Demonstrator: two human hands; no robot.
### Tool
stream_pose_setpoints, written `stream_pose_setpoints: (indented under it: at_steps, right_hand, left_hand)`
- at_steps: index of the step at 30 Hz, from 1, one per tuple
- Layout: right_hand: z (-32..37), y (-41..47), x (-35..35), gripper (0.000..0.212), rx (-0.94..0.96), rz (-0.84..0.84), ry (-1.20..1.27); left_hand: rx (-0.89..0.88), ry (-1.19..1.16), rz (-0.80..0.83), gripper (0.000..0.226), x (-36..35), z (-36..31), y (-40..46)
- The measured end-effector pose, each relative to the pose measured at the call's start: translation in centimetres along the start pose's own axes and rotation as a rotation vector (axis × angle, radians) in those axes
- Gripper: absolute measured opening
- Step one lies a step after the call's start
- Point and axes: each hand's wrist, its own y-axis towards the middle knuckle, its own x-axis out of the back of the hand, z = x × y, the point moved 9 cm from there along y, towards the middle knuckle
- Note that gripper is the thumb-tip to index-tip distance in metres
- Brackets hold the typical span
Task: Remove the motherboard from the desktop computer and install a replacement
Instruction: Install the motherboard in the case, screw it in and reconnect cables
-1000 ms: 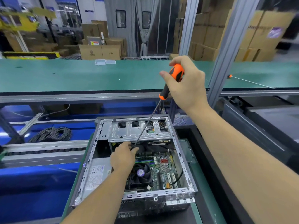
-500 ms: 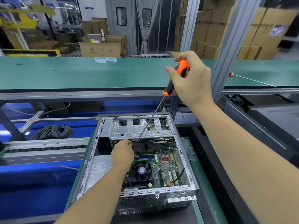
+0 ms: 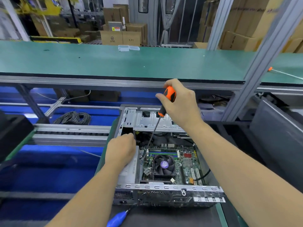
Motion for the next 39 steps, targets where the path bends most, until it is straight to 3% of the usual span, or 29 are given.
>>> stream_pose_setpoints:
  at_steps: [18,25,39]
  right_hand:
    - [1.1,-0.4,-4.6,0.024,0.026,0.163,-0.07]
    - [2.2,0.2,-7.9,0.019,0.035,0.537,-0.026]
    - [1.3,0.6,-6.7,0.013,-0.045,0.529,0.029]
  left_hand:
    - [-0.082,0.104,0.007,0.023,-0.8,-0.6,0.4]
    - [-0.055,0.023,-0.02,0.027,-0.7,-0.2,0.6]
    - [-0.075,0.067,-0.022,0.03,-0.9,-0.4,0.7]
